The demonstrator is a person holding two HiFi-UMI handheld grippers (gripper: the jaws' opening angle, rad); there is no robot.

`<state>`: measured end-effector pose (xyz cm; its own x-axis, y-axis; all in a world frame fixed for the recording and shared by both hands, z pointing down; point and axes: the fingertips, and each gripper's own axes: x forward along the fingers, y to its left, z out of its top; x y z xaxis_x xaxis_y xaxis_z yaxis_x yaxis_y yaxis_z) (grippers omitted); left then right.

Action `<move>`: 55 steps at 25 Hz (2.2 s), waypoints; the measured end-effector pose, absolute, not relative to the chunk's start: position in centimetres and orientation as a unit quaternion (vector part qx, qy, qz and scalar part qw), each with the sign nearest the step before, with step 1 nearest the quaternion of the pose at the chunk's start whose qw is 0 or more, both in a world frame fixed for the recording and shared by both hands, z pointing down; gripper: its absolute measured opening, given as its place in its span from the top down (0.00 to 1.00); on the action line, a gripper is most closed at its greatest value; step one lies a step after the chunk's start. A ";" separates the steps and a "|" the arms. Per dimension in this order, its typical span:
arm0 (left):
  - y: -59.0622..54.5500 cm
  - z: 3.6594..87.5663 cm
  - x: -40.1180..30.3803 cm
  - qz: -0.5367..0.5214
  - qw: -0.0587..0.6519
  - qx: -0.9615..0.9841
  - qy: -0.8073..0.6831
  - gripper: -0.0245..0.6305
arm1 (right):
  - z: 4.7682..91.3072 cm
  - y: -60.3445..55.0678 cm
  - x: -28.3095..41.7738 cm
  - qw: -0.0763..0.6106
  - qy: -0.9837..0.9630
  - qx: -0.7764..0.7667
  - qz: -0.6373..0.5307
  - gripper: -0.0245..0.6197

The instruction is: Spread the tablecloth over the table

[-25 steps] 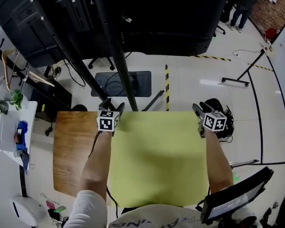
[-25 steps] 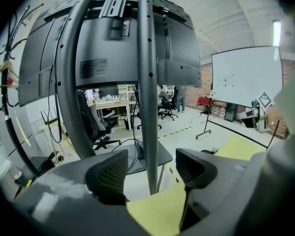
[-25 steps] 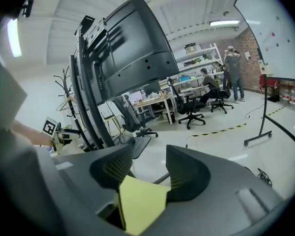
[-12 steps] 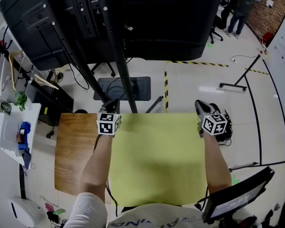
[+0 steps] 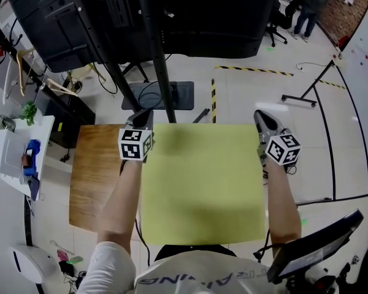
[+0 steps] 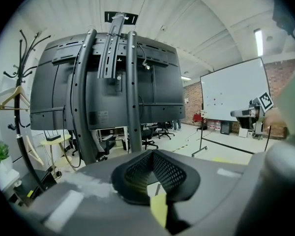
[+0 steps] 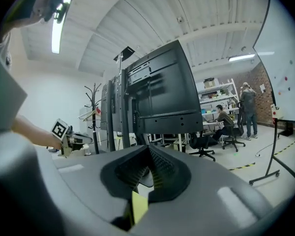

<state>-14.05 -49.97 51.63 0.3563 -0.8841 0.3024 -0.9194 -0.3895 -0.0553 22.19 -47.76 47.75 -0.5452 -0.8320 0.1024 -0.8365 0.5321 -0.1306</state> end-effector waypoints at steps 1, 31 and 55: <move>-49.1 51.2 -13.9 0.138 0.062 0.822 -0.549 0.95 | 47.5 -46.9 22.2 0.016 -0.875 0.478 0.079 0.95; -33.4 43.0 -13.0 0.044 0.040 0.843 -0.534 0.95 | 41.8 -33.4 19.4 0.022 -0.860 0.508 0.049 0.95; -33.1 43.5 -12.6 0.049 0.044 0.847 -0.528 0.95 | 42.0 -33.0 19.1 0.037 -0.858 0.511 0.039 0.95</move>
<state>-12.55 -33.13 43.45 0.4376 -0.8899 0.1289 -0.8985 -0.4384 0.0233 19.09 -33.05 41.95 -0.4758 -0.8734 0.1034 -0.8792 0.4755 -0.0290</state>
